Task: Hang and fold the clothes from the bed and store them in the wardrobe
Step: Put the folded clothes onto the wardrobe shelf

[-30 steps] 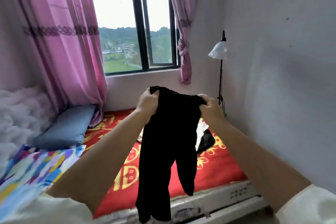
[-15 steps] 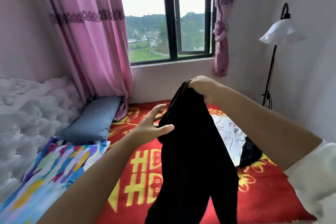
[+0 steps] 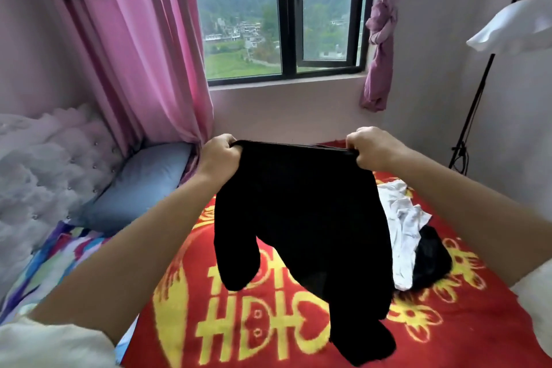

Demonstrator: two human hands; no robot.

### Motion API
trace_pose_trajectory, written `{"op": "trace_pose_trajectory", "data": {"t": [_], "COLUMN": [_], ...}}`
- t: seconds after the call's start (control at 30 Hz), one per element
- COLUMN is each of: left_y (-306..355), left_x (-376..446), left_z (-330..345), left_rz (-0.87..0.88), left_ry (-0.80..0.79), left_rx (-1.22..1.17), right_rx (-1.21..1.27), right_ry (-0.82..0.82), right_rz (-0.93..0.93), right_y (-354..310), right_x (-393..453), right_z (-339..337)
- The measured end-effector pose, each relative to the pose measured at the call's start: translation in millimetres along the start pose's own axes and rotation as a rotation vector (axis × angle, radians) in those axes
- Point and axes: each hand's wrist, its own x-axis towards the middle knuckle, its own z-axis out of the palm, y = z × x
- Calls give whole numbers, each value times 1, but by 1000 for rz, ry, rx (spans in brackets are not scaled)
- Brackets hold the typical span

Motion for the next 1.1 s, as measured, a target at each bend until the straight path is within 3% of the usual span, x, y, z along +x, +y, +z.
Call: {"op": "trace_pose_trajectory", "data": {"t": [0.1,0.2,0.3,0.37,0.4,0.57,0.67,0.73,0.83,0.93,1.0,1.1], "left_y": [-4,-21,-37,-46,-48,-68,-81,-84,-83,-88,-96,-95], "left_x": [22,32,37,37,37,43,41,29,14,7,5,-6], "left_z": [-14,-24,-29,-36,-42,-65,-60,-53,-44,-52,-62,-71], "left_rz": [77,169,187,91,46,18,65,-38,-114,63,267,463], "left_ry": [27,-92,-476,-817,-877,-691,-299,-117,7,63,-51,-537], "left_rx": [252,610,790,670,584,235,35,-241,-447,-276,-55,456], "right_rx": [-134,12,355,583,681,934,1035,1093,909,519,273,21], "right_ry": [-1,-15,7,17,5,99,164,178,226,273,280,131], "right_rz": [135,252,296,298,281,216,160,149,132,86,24,-66], "right_y": [21,29,23,12,6,-15,-26,-36,-42,-48,-52,-58], "right_x": [5,14,22,21,20,14,9,6,0,-15,-31,-57], "right_z": [15,20,22,21,20,21,23,25,26,16,12,17]}}
